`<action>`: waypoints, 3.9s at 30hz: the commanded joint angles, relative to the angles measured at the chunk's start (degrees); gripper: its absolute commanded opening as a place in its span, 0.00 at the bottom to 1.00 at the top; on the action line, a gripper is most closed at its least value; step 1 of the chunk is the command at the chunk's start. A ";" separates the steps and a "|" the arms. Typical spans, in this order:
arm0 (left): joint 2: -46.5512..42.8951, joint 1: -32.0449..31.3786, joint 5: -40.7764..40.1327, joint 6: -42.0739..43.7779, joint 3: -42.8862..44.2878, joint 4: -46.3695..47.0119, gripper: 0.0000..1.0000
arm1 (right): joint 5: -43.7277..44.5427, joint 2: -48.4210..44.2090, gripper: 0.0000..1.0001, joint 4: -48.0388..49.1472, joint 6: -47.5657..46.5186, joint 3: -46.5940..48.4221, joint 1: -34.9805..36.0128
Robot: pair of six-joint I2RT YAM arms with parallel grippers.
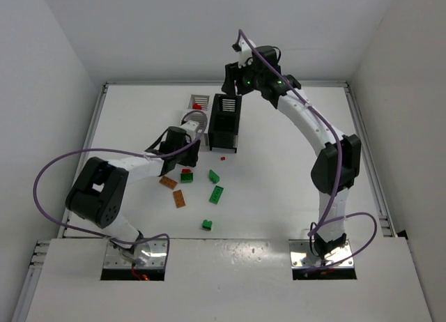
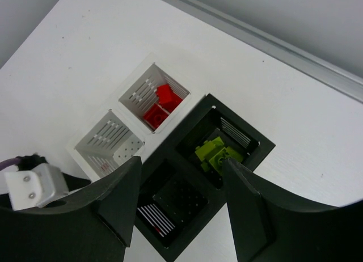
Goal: Sort the legos into containers by color
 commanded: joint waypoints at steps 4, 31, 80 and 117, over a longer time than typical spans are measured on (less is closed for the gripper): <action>5.71 -0.97 -0.23 0.24 7.46 -0.81 0.53 | -2.59 -3.23 0.59 -0.03 1.45 -0.24 -1.44; 9.24 -1.50 -0.76 -1.96 9.41 -8.11 0.41 | -4.27 -3.76 0.60 -0.03 1.98 -2.35 -4.16; 2.55 -1.58 -1.11 -6.09 -0.18 -10.21 0.42 | -4.27 -6.66 0.60 1.02 1.98 -6.22 -4.16; -8.97 1.84 8.55 4.01 19.04 -18.56 0.04 | -5.32 -7.71 0.60 0.94 0.93 -9.91 -4.16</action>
